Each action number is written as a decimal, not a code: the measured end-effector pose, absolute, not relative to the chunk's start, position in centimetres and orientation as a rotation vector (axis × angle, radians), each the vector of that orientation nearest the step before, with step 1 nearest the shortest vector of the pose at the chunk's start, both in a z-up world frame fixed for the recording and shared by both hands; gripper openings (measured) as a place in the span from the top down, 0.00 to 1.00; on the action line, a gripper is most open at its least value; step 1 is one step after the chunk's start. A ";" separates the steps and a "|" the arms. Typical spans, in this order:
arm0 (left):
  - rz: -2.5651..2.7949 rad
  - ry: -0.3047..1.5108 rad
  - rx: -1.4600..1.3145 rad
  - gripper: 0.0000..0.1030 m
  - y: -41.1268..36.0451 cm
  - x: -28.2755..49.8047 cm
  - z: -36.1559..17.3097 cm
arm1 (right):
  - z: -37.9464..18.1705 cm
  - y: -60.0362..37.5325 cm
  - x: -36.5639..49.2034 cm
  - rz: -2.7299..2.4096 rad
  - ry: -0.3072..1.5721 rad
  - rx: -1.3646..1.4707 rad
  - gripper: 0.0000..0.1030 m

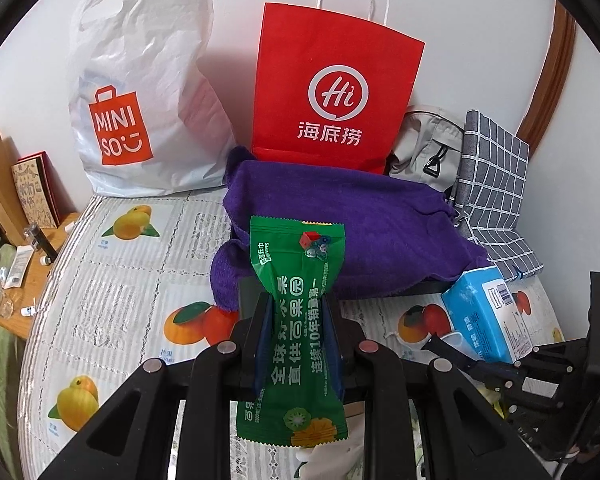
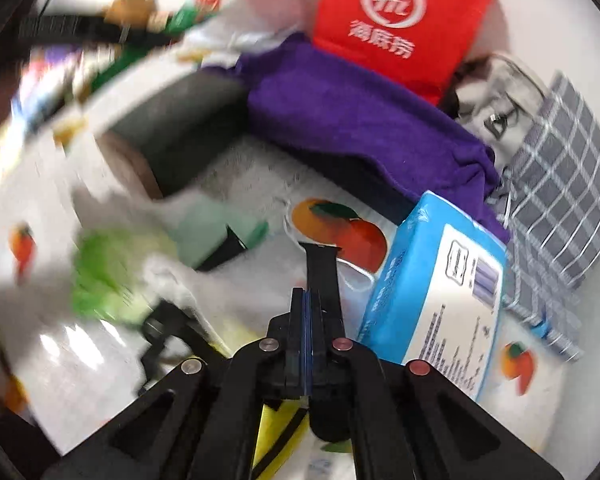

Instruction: Organize soft objects

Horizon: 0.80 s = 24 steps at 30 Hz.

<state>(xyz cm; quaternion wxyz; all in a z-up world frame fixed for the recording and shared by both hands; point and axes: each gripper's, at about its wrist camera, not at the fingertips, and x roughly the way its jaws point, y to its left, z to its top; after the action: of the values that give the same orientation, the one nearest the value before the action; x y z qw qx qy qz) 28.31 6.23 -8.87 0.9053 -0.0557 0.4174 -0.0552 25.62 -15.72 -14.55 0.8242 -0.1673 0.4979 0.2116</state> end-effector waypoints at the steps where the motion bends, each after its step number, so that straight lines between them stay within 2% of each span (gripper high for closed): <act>1: -0.114 0.862 -0.115 0.78 6.2 28.2 -8.9 | -14.4 -15.9 25.6 0.449 1.057 -0.330 1.00; 6: -0.107 0.858 -0.114 0.78 6.2 27.7 -8.5 | -13.3 -17.1 25.2 0.449 1.045 -0.224 1.00; 11: -0.109 0.853 -0.112 0.78 6.1 27.2 -8.2 | -13.6 -16.3 25.3 0.448 1.058 -0.277 0.98; 13: -0.112 0.850 -0.108 0.78 6.0 27.0 -8.1 | -14.1 -15.3 25.7 0.435 1.067 -0.353 0.93; 17: -0.120 0.847 -0.102 0.78 6.0 27.1 -8.1 | -15.4 -13.2 26.1 0.441 1.095 -0.503 0.61; 22: -0.140 0.839 -0.109 0.78 6.1 27.2 -8.2 | -17.6 -11.4 26.9 0.423 1.160 -0.647 0.57; 24: -0.148 0.835 -0.113 0.78 6.2 27.1 -8.3 | -18.6 -11.5 27.4 0.409 1.190 -0.653 0.61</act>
<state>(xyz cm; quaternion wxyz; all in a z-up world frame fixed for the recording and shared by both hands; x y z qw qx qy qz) 27.12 6.25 -8.33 0.9099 -0.0550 0.4049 -0.0718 27.42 -11.49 -18.61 0.7592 -0.3000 0.5463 0.1876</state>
